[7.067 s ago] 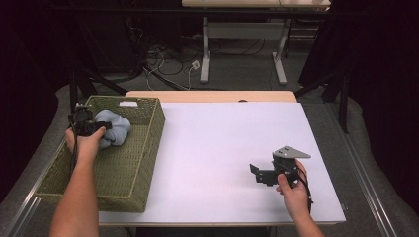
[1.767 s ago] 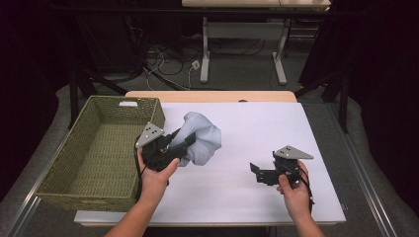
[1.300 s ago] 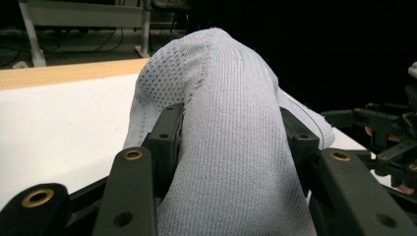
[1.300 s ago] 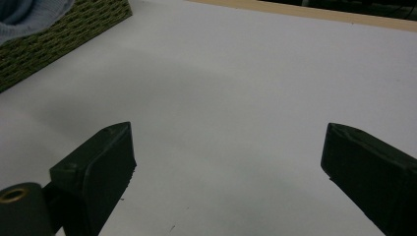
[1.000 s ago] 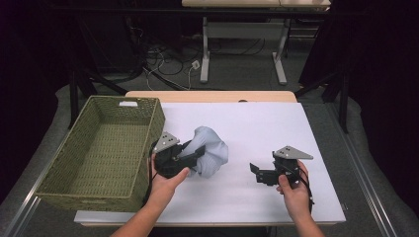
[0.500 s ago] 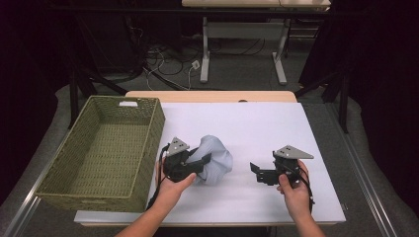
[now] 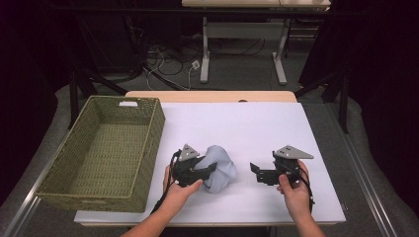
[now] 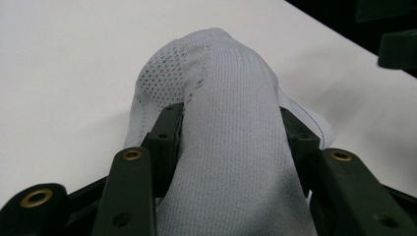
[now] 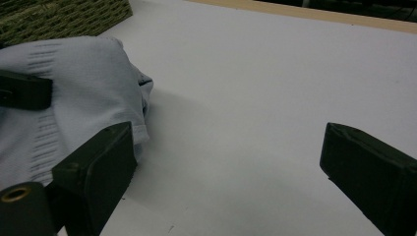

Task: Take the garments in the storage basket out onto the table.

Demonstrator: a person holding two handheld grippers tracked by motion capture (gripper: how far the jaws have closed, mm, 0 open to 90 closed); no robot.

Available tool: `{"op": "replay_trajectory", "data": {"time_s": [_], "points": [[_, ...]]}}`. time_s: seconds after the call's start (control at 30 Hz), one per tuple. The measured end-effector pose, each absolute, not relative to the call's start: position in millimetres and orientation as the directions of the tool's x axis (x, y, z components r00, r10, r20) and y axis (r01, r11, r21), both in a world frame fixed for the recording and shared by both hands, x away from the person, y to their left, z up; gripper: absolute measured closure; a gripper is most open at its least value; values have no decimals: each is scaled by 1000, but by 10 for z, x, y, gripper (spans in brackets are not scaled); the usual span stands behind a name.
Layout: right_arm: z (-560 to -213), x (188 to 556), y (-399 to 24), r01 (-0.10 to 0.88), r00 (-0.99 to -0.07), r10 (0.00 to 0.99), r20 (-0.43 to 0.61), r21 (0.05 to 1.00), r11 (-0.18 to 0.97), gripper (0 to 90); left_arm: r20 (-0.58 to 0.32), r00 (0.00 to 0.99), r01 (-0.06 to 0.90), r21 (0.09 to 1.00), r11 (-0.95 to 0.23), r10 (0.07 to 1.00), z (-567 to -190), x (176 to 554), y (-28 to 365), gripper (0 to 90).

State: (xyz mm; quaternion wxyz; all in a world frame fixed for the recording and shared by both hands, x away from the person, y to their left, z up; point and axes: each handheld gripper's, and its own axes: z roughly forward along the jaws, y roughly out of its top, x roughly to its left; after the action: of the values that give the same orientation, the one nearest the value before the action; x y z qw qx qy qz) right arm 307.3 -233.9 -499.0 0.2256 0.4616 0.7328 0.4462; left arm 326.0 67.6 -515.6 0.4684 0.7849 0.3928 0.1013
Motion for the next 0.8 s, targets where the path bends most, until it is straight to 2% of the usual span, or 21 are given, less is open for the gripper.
{"op": "replay_trajectory", "data": {"time_s": [0.13,0.23,0.6,0.8], "points": [[-4992,3073,-2336,477,-474,876,82,861,177,75,-231,690,528,809,-258,686,-5221,3286,666,522],[-4996,3076,-2336,476,-475,876,79,860,181,75,-212,706,509,815,-276,676,-5246,3282,638,511],[-4997,3072,-2328,479,-477,875,82,859,181,75,-287,720,555,784,-277,632,-5317,3322,613,443],[-4999,3072,-2322,479,-477,876,77,858,186,75,-272,721,551,783,-289,637,-5302,3318,599,417]]}}
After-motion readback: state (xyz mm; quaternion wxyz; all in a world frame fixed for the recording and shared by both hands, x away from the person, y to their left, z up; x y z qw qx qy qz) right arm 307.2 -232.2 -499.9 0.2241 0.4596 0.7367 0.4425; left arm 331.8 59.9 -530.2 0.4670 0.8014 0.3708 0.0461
